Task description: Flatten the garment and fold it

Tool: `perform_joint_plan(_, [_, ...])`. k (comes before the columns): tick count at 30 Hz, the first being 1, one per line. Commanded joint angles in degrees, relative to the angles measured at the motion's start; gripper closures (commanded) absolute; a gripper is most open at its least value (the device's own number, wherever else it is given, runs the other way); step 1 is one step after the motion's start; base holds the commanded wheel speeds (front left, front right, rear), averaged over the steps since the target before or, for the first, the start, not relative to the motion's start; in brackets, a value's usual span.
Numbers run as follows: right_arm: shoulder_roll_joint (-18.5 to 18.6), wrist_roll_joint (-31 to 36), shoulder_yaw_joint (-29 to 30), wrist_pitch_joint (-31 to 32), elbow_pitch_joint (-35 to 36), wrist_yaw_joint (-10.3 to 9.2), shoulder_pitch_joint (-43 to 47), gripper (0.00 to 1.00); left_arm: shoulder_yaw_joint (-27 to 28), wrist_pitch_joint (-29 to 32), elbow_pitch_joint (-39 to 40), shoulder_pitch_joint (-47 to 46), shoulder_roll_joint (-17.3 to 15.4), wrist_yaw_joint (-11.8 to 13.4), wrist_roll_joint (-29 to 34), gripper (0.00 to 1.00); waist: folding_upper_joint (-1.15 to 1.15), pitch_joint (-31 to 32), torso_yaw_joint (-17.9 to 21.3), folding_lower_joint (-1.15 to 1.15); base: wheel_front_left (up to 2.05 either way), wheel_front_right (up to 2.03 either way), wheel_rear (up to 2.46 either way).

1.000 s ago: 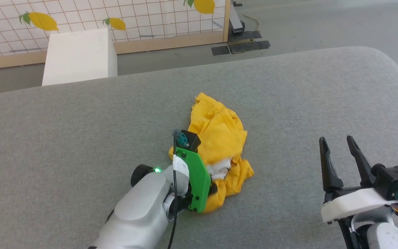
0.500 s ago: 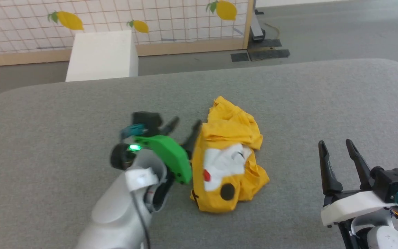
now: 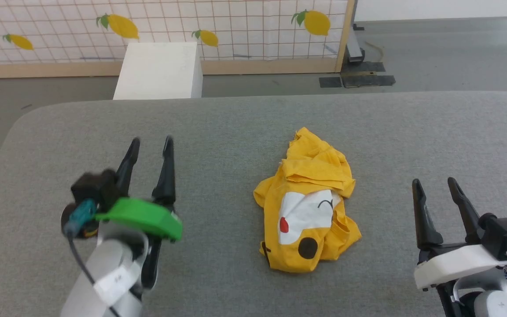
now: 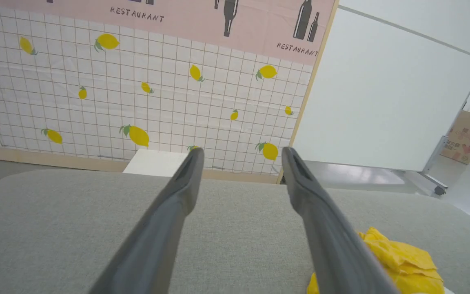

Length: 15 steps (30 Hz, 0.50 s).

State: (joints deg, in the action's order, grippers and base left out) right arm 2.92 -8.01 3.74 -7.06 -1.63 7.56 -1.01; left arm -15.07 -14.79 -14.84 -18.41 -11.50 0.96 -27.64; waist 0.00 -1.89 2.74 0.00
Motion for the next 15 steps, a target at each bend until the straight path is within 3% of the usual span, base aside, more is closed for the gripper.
perform_joint_plan(1, [-0.04,0.37,-0.22,0.19,0.23,-0.08,0.9,0.0,0.94,-0.18,0.76,2.4,0.09,-0.54,1.65,0.0,0.0,-0.09,-0.37,0.0,0.0,0.0,0.0])
perform_joint_plan(8, [-0.04,2.68,-2.82,2.1,0.94,-0.08,-0.1,0.0,6.08,-0.19,3.76,8.25,2.49,-3.05,6.85,0.0,0.0,-0.55,-1.12,0.0,0.0,0.0,0.0])
perform_joint_plan(15, [1.44,5.2,-11.45,10.52,0.32,-0.08,-6.03,0.0,9.39,-0.2,4.75,10.53,5.27,-4.81,9.85,0.0,0.0,-1.9,-2.19,0.0,0.0,0.0,0.0])
